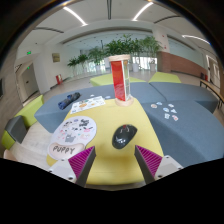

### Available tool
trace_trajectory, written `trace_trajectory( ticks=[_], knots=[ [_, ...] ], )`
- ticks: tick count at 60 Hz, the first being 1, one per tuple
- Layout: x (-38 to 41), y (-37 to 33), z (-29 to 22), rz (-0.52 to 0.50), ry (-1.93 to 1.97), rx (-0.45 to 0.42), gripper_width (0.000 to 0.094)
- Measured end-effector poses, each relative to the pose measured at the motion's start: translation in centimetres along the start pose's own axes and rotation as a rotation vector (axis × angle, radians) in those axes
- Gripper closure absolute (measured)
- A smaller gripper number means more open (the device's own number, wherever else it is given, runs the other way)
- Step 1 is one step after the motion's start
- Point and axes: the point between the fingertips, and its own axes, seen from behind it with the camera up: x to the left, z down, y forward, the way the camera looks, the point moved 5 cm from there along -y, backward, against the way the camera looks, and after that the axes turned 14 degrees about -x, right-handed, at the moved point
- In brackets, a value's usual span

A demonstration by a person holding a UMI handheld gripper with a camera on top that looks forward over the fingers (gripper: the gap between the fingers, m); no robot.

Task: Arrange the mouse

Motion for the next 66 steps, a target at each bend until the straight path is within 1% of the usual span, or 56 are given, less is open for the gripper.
trace_trajectory(
  ticks=[3,7,8,9,17,18,19,22,27,32,34,35,36,39,47,51,54,55,61,64,66],
  knots=[
    [-0.1,0.7,-0.2,-0.010,0.004,-0.006,0.0102],
    [-0.5,1.8,-0.2,0.002,0.004,-0.008,0.0103],
    [0.3,2.7,-0.5,0.009,0.002,-0.006,0.0105],
    [-1.5,4.5,-0.6,0.011,-0.001,-0.006,0.0105],
    [-2.4,5.9,0.0,0.040,-0.026,0.023,0.0105],
    [-2.4,6.4,0.0,0.042,-0.028,0.024,0.0108],
    [-2.5,8.4,0.2,0.043,-0.028,0.026,0.0107],
    [-2.7,8.9,0.3,0.052,-0.035,0.039,0.0106],
    [-2.4,11.2,-0.1,0.062,-0.049,0.029,0.0124],
    [-1.6,12.8,-0.3,0.060,-0.051,0.027,0.0192],
    [-1.5,13.5,-0.1,0.065,-0.064,0.030,0.0259],
    [-1.7,13.7,0.2,0.074,-0.077,0.037,0.0239],
    [-1.9,13.8,0.5,0.083,-0.094,0.045,0.0357],
    [-1.9,13.9,0.2,0.089,-0.107,0.018,0.0358],
    [-1.9,13.9,0.6,0.105,-0.059,-0.008,0.0359],
    [-2.1,13.8,0.4,0.107,-0.065,0.024,0.0423],
    [-2.4,13.4,0.0,0.145,-0.044,0.052,0.0467],
    [-2.3,13.2,-0.5,0.156,-0.042,0.047,0.0472],
    [-0.5,11.9,-6.9,0.174,-0.067,-0.103,0.0516],
    [1.8,11.2,-10.3,0.153,-0.037,-0.176,0.0516],
    [3.9,10.9,-12.0,0.137,-0.021,-0.205,0.0517]
  ],
)
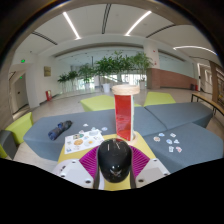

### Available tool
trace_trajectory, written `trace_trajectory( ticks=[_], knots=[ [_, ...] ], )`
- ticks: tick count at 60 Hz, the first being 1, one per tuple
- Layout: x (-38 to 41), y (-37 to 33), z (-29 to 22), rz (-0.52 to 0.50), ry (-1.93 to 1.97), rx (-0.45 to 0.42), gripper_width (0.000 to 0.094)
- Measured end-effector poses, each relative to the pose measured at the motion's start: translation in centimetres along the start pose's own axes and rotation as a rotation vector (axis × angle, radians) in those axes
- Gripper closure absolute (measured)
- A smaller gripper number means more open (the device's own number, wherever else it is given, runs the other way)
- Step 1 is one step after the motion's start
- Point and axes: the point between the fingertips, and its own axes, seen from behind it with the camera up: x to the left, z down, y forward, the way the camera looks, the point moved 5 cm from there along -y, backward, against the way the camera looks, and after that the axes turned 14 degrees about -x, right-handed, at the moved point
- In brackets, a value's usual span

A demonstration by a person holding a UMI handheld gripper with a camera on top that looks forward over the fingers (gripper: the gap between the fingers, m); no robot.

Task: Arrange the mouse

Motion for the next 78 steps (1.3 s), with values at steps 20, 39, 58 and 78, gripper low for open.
trace_trajectory(
  ticks=[20,39,58,78],
  knots=[
    [14.0,0.4,11.1,-0.146,-0.034,0.231,0.0522],
    [13.7,0.7,13.9,-0.106,-0.106,0.263,0.0446],
    [12.8,-4.9,10.3,-0.211,-0.134,0.314,0.0105],
    [7.2,-19.6,5.2,-0.264,-0.155,0.232,0.0102]
  ],
)
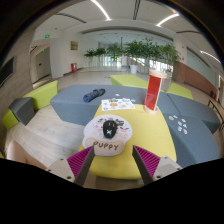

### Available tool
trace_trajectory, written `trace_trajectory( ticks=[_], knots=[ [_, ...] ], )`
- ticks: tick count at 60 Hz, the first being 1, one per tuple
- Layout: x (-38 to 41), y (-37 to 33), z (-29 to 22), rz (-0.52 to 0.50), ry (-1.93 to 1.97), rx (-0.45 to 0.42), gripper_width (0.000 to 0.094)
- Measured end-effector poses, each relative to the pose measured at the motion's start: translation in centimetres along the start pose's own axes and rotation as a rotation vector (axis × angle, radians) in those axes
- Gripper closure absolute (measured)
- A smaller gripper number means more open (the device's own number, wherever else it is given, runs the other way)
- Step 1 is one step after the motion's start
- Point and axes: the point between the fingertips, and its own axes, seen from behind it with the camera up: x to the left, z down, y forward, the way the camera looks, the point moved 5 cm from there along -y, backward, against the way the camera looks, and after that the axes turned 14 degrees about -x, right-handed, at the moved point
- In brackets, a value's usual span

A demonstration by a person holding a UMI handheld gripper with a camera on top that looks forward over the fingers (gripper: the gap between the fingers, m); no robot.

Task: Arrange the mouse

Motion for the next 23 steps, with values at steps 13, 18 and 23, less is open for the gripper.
trace_trajectory(
  ticks=[13,18,23],
  knots=[
    [-2.9,-2.1,0.4,-0.004,0.051,-0.049,0.0095],
    [-4.4,-1.6,1.0,0.007,0.075,-0.050,0.0100],
    [-5.5,-1.2,2.0,0.014,0.096,-0.034,0.0098]
  ],
)
